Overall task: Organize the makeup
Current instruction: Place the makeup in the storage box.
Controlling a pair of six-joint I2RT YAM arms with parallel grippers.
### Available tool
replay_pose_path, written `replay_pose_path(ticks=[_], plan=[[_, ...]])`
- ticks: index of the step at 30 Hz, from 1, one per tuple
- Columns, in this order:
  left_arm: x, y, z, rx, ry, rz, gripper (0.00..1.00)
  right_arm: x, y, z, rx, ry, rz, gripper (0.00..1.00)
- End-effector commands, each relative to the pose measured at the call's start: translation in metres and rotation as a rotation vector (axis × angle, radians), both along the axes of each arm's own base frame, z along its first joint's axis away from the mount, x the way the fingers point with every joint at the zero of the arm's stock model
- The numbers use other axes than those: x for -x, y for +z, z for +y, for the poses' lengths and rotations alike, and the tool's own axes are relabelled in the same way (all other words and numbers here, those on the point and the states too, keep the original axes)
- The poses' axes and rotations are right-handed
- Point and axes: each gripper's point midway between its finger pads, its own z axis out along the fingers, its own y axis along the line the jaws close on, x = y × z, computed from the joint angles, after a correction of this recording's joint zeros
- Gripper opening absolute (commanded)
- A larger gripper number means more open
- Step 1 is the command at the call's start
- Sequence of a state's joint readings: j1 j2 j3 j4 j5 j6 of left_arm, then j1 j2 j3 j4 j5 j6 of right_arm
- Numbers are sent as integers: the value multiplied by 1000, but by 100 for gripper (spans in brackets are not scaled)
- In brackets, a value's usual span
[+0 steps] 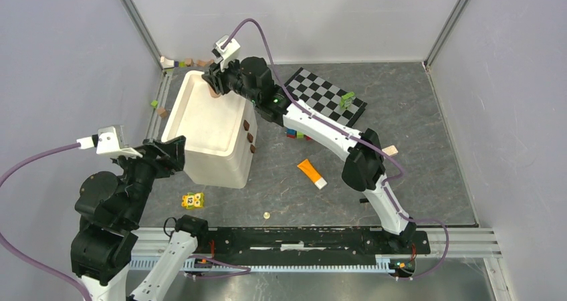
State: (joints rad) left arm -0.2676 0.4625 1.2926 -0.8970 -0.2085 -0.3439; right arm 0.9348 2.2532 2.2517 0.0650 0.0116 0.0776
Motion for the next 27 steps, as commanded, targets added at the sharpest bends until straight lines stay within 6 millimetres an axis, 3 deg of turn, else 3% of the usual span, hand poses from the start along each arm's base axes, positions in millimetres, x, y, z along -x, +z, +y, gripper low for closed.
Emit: replay_pose_path(ticks=[1, 9, 11, 13, 15, 21, 27], plan=[[0, 0, 2, -12, 5, -3, 75, 22, 57, 1, -106, 97, -80, 11], [1, -2, 0, -6, 0, -1, 75, 31, 42, 7, -25, 135, -94, 14], [0, -3, 0, -7, 0, 2, 75, 31, 37, 8, -12, 137, -89, 22], [1, -4, 0, -5, 0, 1, 76, 30, 32, 7, -6, 130, -84, 38], [1, -4, 1, -7, 4, 3, 78, 28, 32, 6, -9, 121, -83, 44], [2, -6, 3, -15, 10, 8, 80, 29, 53, -2, -41, 95, -108, 63], [2, -6, 3, -15, 10, 13, 82, 33, 83, -19, -74, 61, -137, 69]])
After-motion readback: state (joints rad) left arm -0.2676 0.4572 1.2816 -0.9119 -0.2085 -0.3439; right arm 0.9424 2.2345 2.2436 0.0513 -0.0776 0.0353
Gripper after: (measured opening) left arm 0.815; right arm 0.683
